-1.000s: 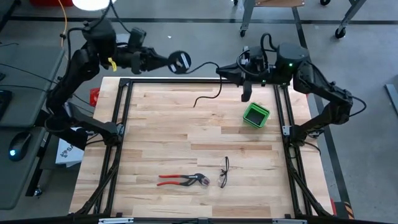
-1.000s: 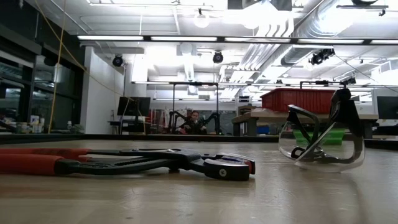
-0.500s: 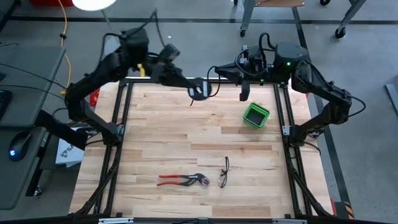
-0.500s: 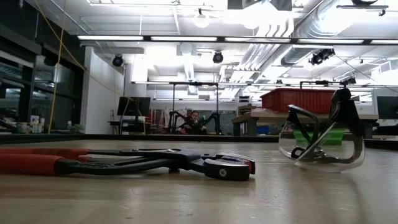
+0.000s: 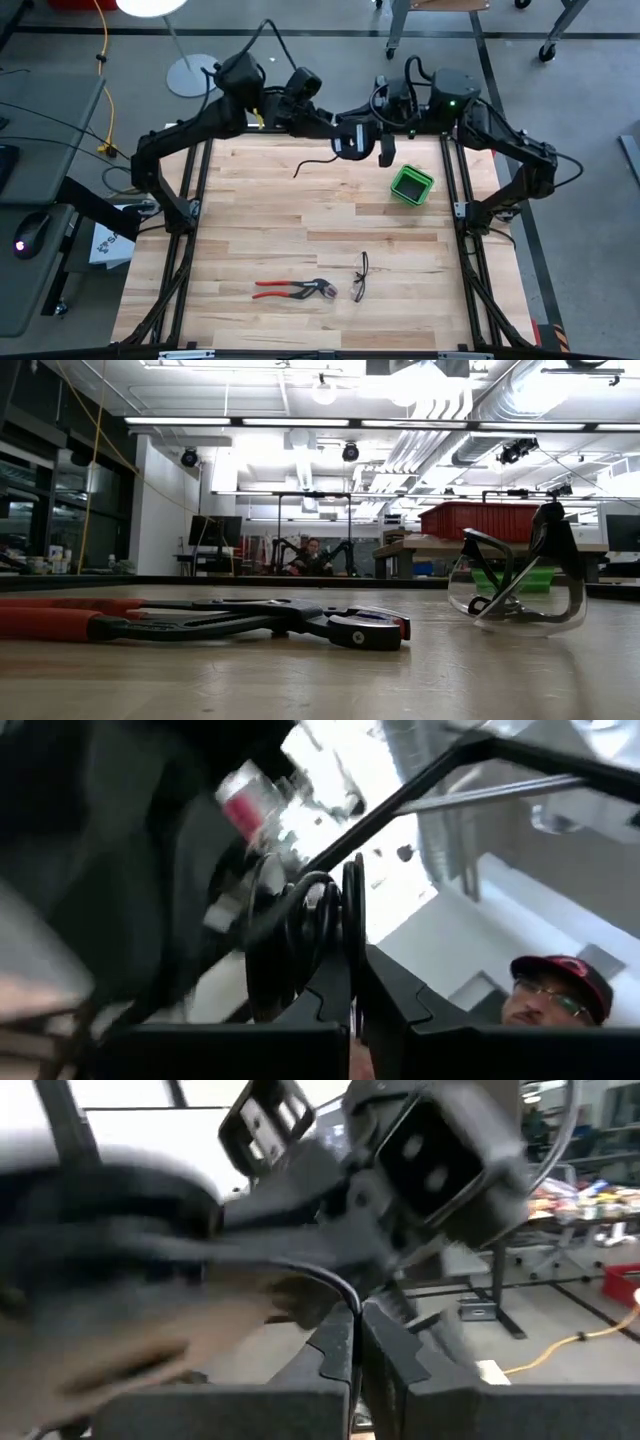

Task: Coil cords
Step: Coil the black wire onto the black spool

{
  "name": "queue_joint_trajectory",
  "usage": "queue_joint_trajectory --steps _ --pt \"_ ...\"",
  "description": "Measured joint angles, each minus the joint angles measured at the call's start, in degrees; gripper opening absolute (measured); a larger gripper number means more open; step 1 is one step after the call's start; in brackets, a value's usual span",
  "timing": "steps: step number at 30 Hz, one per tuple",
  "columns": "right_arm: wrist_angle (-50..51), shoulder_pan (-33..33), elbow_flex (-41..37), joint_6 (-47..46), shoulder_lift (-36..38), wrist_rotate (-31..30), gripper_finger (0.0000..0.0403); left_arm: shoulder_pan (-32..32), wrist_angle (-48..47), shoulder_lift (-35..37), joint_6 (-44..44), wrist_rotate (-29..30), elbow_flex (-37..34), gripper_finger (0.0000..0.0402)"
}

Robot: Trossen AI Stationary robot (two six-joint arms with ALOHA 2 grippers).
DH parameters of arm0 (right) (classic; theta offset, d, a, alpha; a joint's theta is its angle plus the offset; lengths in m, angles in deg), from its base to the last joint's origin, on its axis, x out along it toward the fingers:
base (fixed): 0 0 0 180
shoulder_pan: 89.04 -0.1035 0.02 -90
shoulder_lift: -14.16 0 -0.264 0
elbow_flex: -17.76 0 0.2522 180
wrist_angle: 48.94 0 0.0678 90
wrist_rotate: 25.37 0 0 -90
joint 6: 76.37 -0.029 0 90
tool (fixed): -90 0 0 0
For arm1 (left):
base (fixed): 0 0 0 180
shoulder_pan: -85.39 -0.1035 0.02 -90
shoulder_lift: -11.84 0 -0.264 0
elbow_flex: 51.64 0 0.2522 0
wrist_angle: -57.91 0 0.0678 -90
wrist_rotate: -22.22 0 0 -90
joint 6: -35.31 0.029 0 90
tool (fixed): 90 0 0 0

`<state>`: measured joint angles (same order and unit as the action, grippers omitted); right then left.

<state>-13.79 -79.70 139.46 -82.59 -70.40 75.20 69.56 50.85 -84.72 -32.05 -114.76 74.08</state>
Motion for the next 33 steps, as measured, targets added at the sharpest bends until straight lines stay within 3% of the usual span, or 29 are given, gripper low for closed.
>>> queue_joint_trajectory --steps 6,16,20,28,33 --pt "-2.0 0.0 0.0 -1.5 -1.3 2.4 0.0000 -0.5 10.7 -1.6 -0.5 4.6 0.0 0.0001" --pt "-5.0 0.0 0.1 -3.1 -1.4 2.5 0.0013 -2.9 16.0 -1.1 12.0 16.1 0.0 0.0001" --pt "-4.1 0.0 0.0 -4.1 -1.5 0.8 0.0048 -3.8 18.2 -1.1 13.7 19.4 0.0 0.0001" --pt "-3.4 0.0 0.0 -2.6 -2.2 -5.0 0.0148 -4.1 22.3 -0.9 13.5 20.1 0.0 0.0001" --pt "-3.0 0.0 0.0 0.5 -3.4 -9.9 0.0175 -4.2 23.9 -0.6 12.8 20.9 0.0 0.0001"
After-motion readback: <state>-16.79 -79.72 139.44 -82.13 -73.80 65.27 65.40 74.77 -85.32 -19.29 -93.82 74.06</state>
